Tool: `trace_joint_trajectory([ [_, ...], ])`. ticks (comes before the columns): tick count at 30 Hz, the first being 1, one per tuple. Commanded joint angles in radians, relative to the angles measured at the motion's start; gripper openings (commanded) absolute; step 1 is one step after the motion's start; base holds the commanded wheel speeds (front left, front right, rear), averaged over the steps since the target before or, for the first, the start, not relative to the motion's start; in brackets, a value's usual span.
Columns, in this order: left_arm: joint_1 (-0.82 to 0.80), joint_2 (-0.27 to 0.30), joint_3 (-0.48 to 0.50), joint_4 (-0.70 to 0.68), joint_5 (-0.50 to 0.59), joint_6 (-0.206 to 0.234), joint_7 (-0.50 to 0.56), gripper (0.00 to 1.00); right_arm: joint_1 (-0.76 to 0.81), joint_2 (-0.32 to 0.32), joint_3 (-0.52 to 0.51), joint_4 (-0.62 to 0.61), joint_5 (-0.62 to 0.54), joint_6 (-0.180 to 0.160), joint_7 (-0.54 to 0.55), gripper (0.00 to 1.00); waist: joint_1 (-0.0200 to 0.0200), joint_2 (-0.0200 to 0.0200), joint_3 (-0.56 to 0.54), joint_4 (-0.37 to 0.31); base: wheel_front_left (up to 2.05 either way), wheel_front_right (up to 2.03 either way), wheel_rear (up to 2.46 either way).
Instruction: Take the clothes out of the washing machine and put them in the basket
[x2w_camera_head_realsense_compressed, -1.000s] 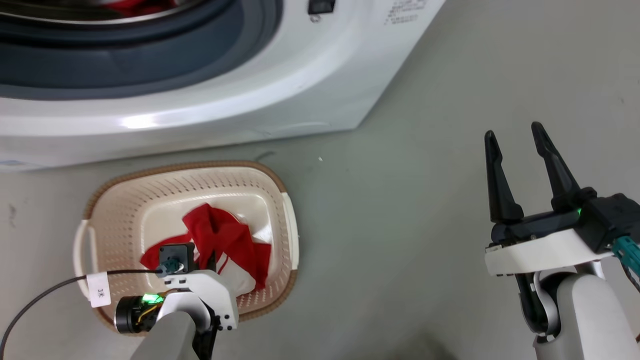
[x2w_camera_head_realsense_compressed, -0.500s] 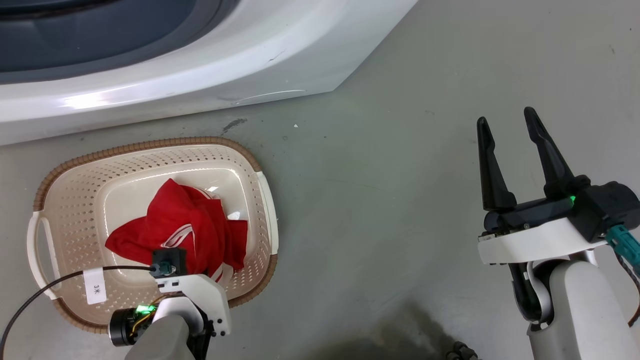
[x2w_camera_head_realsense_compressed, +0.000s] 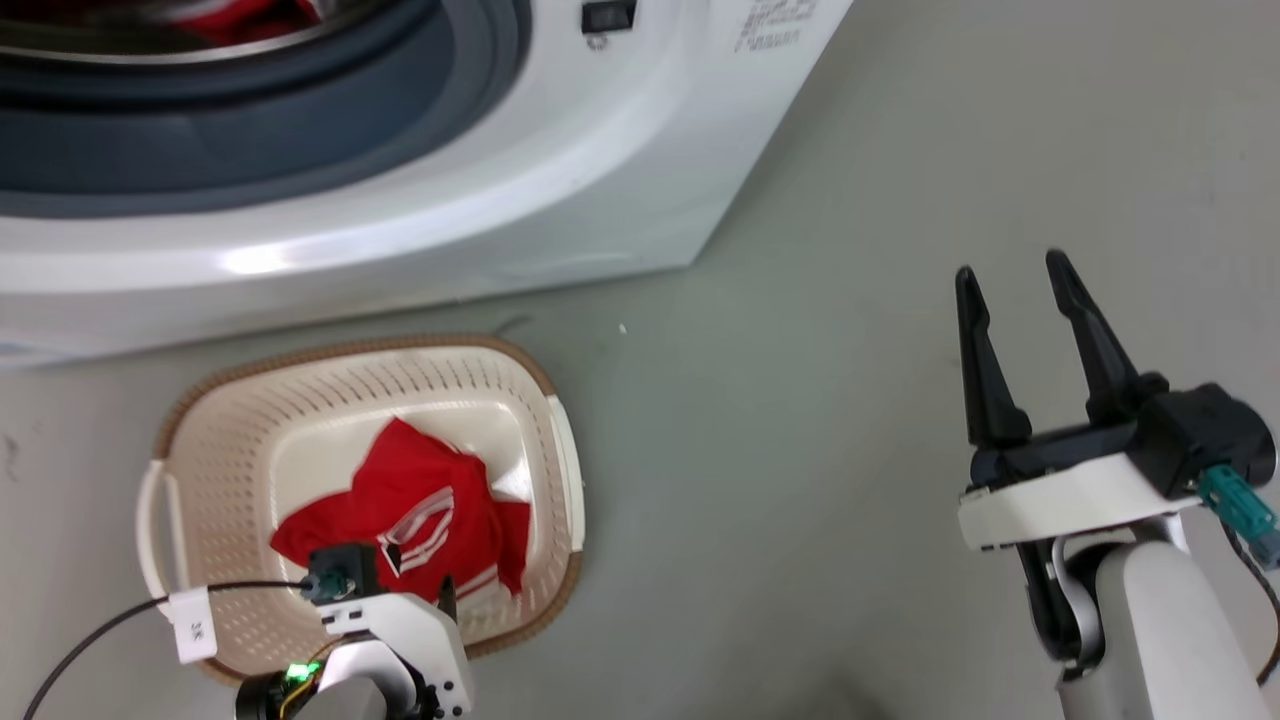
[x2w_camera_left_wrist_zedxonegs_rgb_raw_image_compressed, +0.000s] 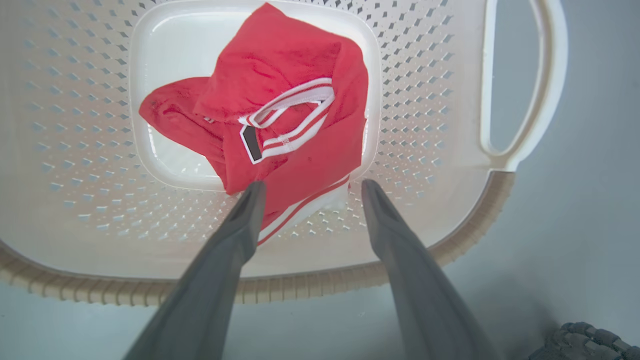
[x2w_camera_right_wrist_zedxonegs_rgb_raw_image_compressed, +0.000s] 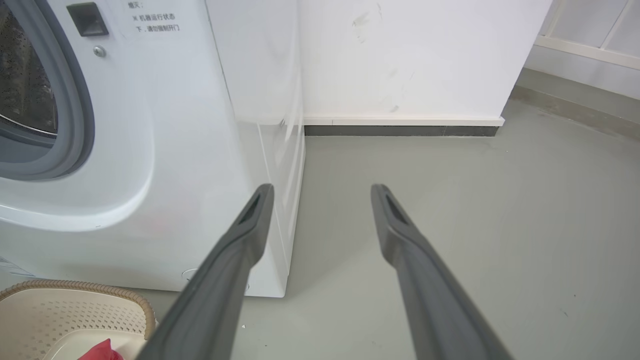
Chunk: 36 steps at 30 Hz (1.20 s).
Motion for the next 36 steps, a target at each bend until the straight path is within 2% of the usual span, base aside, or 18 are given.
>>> trace_joint_trajectory([
  [1,0.011,-0.003,0.005,0.001,-0.006,-0.002,-0.006,1.0,0.015,0.0,-0.003,0.004,0.001,-0.001,-0.004,1.0,-0.0001,-0.0001,-0.066,0.023,0.0,0.0,0.0],
  [8,0.063,-0.011,0.023,-0.033,-0.019,0.001,-0.036,1.0,0.083,0.0,-0.025,0.019,-0.01,-0.001,0.015,1.0,-0.0001,-0.0001,-0.211,0.063,0.0,0.0,0.0],
  [16,0.139,0.005,0.073,-0.322,0.042,0.043,-0.036,1.0,0.157,0.0,-0.049,-0.006,-0.033,-0.001,0.046,1.0,-0.0001,-0.0001,-0.318,0.109,0.0,0.0,0.0],
  [28,0.245,-0.004,0.143,-0.786,0.192,0.055,-0.036,1.0,0.228,0.0,-0.059,-0.055,-0.05,-0.001,0.084,1.0,-0.0001,-0.0001,-0.397,0.149,0.0,0.0,0.0],
  [32,0.268,-0.007,0.153,-0.881,0.224,0.053,-0.036,1.0,0.239,0.0,-0.056,-0.066,-0.047,-0.001,0.091,1.0,-0.0001,-0.0001,-0.402,0.151,0.0,0.0,0.0],
  [36,0.237,0.011,0.152,-0.916,0.24,0.044,-0.036,1.0,0.233,0.0,-0.048,-0.079,-0.042,-0.001,0.097,1.0,-0.0001,-0.0001,-0.385,0.138,0.0,0.0,0.0],
])
